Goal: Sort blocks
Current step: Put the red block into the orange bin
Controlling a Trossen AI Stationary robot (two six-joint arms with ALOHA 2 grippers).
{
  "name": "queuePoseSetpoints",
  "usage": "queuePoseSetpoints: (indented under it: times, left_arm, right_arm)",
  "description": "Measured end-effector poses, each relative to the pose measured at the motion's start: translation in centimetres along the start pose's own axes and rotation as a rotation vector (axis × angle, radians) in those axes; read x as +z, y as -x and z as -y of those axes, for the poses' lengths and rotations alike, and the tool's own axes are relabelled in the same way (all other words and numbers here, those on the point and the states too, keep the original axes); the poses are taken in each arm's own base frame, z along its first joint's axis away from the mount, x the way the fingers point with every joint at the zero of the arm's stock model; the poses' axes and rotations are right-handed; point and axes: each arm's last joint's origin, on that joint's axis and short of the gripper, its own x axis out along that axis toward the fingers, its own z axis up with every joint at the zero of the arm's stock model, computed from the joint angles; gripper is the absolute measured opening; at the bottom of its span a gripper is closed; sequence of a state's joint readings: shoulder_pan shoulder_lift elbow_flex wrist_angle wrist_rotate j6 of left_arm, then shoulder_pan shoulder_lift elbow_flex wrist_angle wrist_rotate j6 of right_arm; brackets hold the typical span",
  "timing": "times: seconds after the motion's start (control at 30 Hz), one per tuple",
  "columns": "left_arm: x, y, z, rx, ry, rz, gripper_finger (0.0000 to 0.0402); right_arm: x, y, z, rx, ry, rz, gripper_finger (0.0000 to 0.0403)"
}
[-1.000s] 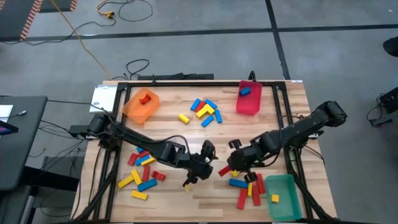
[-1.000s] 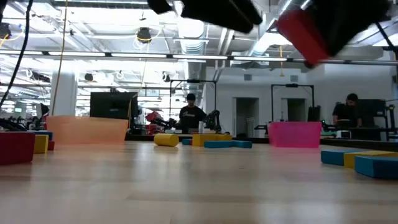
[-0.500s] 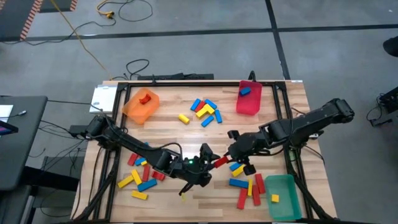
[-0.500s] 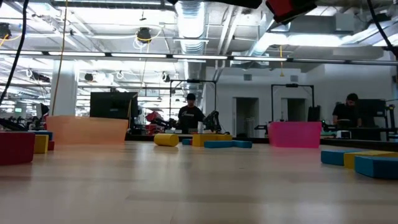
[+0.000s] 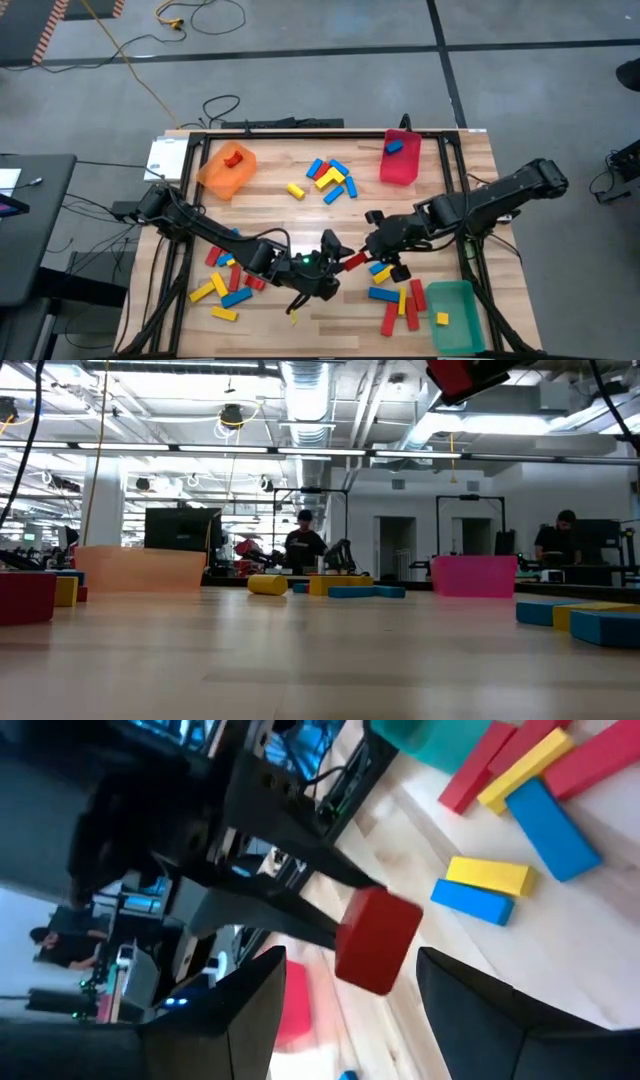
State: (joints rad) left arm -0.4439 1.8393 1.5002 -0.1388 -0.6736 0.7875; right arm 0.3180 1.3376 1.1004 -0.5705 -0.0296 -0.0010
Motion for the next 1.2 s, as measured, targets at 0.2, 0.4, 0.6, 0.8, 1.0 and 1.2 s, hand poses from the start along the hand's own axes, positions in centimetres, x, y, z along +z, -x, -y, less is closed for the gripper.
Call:
queuePoseSetpoints:
  times: [0.2, 0.4, 0.6, 0.8, 1.0, 1.2]
  left_arm:
    - [0.39, 0.3, 0.36, -0.037, -0.02, 0.044, 0.0217]
    - [0.72, 0.51, 0.42, -0.028, -0.056, 0.063, 0.0173]
    - [0.63, 0.4, 0.3, -0.024, -0.063, 0.06, 0.0113]
    - [0.6, 0.38, 0.3, -0.025, -0.082, 0.06, 0.0082]
    - [0.58, 0.4, 0.35, -0.028, -0.096, 0.057, 0.0076]
    - [0.44, 0.4, 0.49, -0.04, -0.106, 0.045, 0.0074]
  right_arm:
    - [0.01, 0.0, 0.0, 0.0, 0.0, 0.001, 0.0087]
    - [0.04, 0.0, 0.0, 0.0, 0.0, 0.004, 0.0087]
    - [0.07, -0.01, 0.0, 0.0, 0.0, 0.008, 0.0087]
    - [0.09, -0.01, -0.01, 0.004, -0.001, 0.01, 0.0087]
    - [0.09, -0.01, -0.02, 0.006, -0.002, 0.01, 0.0087]
    - [0.03, -0.02, -0.01, 0.004, -0.017, 0.006, 0.0088]
